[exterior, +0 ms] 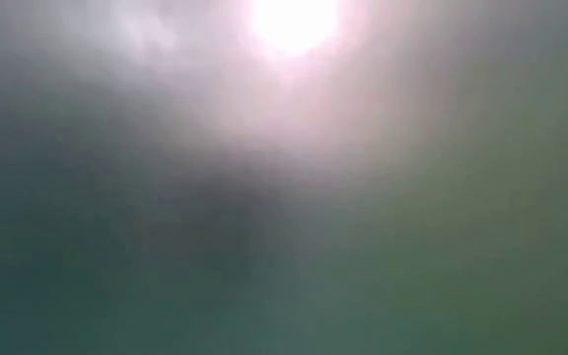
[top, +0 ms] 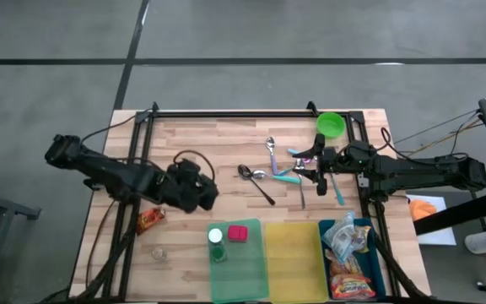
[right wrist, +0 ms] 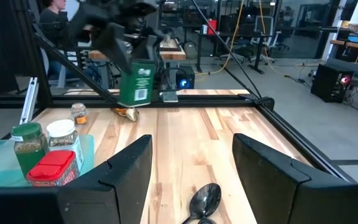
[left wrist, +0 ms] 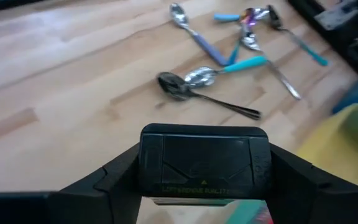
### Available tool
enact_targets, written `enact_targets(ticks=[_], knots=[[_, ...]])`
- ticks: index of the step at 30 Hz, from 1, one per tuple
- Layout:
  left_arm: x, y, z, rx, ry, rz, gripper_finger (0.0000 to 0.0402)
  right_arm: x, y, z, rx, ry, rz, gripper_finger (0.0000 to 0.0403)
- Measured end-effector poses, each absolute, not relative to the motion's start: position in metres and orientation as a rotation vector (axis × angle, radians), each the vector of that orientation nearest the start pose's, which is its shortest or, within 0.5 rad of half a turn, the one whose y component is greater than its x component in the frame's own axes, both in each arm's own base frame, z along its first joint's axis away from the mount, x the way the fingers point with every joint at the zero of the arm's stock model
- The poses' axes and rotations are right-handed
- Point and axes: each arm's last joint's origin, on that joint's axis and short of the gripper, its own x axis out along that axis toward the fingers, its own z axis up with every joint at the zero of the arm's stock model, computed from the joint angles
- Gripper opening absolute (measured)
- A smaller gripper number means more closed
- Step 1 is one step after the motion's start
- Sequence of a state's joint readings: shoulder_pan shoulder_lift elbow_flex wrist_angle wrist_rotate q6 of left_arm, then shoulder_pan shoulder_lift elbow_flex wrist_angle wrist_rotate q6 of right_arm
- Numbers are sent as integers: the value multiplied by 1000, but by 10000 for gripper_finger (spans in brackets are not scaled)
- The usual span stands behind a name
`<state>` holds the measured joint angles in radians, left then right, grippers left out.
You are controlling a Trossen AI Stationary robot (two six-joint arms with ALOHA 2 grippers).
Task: Pick & Place Food Item
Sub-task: Put the black seasoning can into the green bin
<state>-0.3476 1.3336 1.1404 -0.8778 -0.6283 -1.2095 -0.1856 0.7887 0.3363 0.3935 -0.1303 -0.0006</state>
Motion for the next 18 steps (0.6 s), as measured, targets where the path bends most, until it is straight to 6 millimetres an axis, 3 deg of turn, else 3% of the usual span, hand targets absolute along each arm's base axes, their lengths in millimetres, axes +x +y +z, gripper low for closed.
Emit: enact_targets(ticks=[9,18], knots=[[261,-113,283,-600,627,641,279,174,-29,232,9,58,-56,221],[294,-159,294,-492,621,550,258,174,-29,232,9,58,-55,221]])
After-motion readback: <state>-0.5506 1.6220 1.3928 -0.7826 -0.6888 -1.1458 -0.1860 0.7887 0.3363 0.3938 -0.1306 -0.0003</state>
